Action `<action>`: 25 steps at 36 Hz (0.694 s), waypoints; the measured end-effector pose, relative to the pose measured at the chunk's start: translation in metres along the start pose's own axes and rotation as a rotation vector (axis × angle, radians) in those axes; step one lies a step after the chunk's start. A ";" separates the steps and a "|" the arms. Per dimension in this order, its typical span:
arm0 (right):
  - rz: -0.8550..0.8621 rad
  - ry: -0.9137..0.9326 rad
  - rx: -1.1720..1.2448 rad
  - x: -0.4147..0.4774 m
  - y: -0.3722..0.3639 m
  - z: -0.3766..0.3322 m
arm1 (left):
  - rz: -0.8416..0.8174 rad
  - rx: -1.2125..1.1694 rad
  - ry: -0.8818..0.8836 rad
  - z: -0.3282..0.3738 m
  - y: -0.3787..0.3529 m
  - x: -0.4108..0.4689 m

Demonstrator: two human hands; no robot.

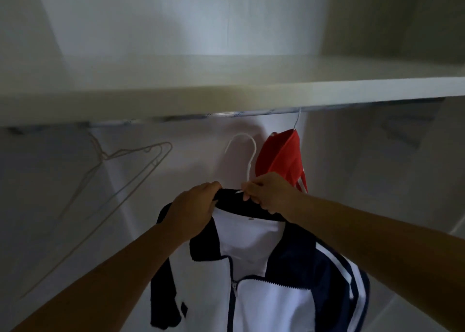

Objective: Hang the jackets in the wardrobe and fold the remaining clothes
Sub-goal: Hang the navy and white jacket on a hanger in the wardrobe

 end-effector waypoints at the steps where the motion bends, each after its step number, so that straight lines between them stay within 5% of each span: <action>1: 0.018 0.014 -0.011 0.006 0.002 -0.001 | 0.006 -0.053 -0.012 -0.001 0.000 0.006; 13: 0.189 0.186 0.001 0.059 0.042 -0.050 | 0.276 -0.102 -0.036 -0.014 0.028 0.083; 22: 0.196 0.143 -0.093 0.077 0.021 -0.006 | -0.049 0.186 0.106 -0.020 -0.003 0.097; 25: 0.230 0.177 -0.088 0.077 0.018 0.014 | -0.029 0.253 0.072 -0.015 -0.016 0.089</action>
Point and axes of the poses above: each hand's wrist, its own x-axis towards the middle knuckle, its own y-axis out of the back of the hand, z = x × y, the point moved 3 cm from there along x, towards the middle knuckle, and after that the axes turned 7 degrees about x, right-handed, at the moved point
